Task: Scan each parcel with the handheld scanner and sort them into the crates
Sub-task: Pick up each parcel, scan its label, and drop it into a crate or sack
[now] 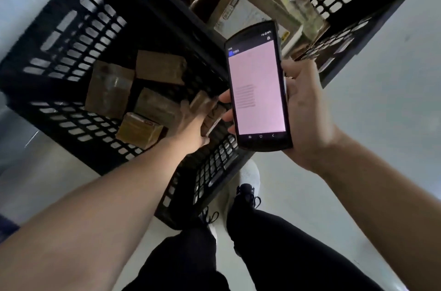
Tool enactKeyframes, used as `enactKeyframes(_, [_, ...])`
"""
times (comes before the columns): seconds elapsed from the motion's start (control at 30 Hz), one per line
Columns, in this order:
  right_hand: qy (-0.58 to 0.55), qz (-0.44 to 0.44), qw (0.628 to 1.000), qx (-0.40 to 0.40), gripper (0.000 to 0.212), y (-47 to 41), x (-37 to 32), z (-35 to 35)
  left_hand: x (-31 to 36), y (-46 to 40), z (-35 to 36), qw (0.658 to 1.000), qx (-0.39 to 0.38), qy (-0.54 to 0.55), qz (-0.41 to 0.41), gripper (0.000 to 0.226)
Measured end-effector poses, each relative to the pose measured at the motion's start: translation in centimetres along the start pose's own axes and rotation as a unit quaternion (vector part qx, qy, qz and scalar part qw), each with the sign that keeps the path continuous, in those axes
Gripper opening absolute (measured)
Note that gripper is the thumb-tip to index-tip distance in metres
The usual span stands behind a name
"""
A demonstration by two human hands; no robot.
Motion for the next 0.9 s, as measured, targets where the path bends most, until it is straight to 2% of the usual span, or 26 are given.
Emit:
enactKeyframes(0.07, [-0.008,0.009,1.000,0.013,0.071,0.9,-0.1,0.1,0.1,1.3,-1.7,1.000,0.018,0.011,0.010,0.111])
enactKeyframes(0.13, [-0.006,0.016,1.000,0.019,0.071,2.4,-0.5,0.7,-0.2,3.4,-4.0,0.997,0.025,0.072,0.003,0.113])
enactKeyframes(0.23, [-0.009,0.040,0.999,0.016,0.073,5.3,-1.8,2.6,0.1,7.9,-8.5,0.988,0.086,0.131,-0.010,0.115])
enactKeyframes(0.4, [-0.013,0.037,0.999,0.014,0.071,11.9,-6.4,7.5,2.0,17.5,-17.1,0.973,0.166,0.150,0.048,0.113])
enactKeyframes(0.6, [-0.017,-0.031,0.999,-0.028,0.069,23.0,-15.4,14.5,5.9,30.8,-27.6,0.957,0.203,0.182,0.102,0.109])
enactKeyframes(0.77, [-0.004,-0.098,0.993,-0.062,0.073,32.5,-23.3,19.2,10.3,41.5,-36.2,0.928,0.316,0.154,0.126,0.098])
enactKeyframes(0.9, [0.004,-0.145,0.983,-0.109,0.067,40.7,-29.7,21.6,14.4,49.9,-41.4,0.878,0.415,0.163,0.174,0.094])
Point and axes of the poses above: each hand's wrist, its own y-axis away from the middle knuckle, its own z-axis out of the palm, x = y × z, the point moved 3 cm from there along -y, towards the middle knuckle, and after that the axes turned 3 degrees about -z, right-handed, at the moved point
